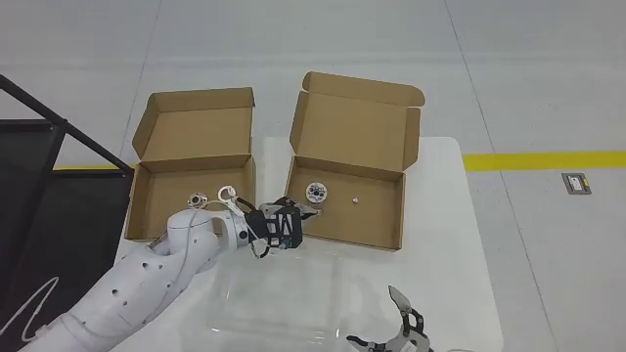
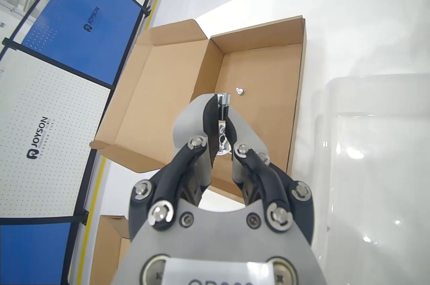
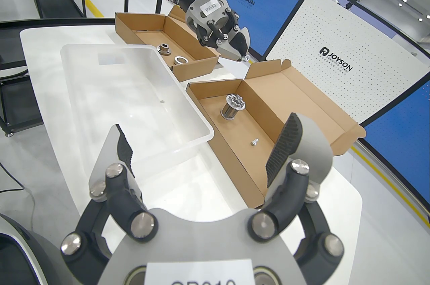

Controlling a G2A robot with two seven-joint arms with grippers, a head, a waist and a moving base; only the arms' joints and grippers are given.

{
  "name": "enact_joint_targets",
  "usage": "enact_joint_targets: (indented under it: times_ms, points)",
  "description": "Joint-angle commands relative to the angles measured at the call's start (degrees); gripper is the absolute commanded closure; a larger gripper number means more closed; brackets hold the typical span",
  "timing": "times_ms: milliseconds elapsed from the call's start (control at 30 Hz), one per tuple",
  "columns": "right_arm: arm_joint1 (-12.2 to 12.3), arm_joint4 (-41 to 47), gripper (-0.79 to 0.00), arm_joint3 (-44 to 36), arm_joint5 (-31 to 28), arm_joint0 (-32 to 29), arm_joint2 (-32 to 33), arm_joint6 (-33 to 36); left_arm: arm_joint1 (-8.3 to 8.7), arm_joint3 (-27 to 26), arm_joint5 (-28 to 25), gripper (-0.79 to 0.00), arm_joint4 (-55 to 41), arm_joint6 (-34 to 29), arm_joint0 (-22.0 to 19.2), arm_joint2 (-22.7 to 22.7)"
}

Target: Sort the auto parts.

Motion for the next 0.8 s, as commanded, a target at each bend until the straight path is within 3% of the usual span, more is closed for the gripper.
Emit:
enact_joint_targets:
  times_ms: [0,233,567,767]
  points:
    - [0.00,0.00,-0.785,0.00,0.00,0.00,0.00,0.00,-0.34,0.03,-0.52,0.000,0.11,-0.55,0.20,-0.09]
    - [0.00,0.00,-0.785,0.00,0.00,0.00,0.00,0.00,-1.09,1.94,-1.51,0.000,0.15,0.47,0.43,-1.60]
    - [0.00,0.00,-0.785,0.00,0.00,0.00,0.00,0.00,-0.03,2.37,-2.62,0.000,1.30,2.63,3.69,-6.09]
    - [0.00,0.00,-0.785,0.00,0.00,0.00,0.00,0.00,-1.03,2.31,-6.34,0.000,3.03,-0.35,3.63,-4.91]
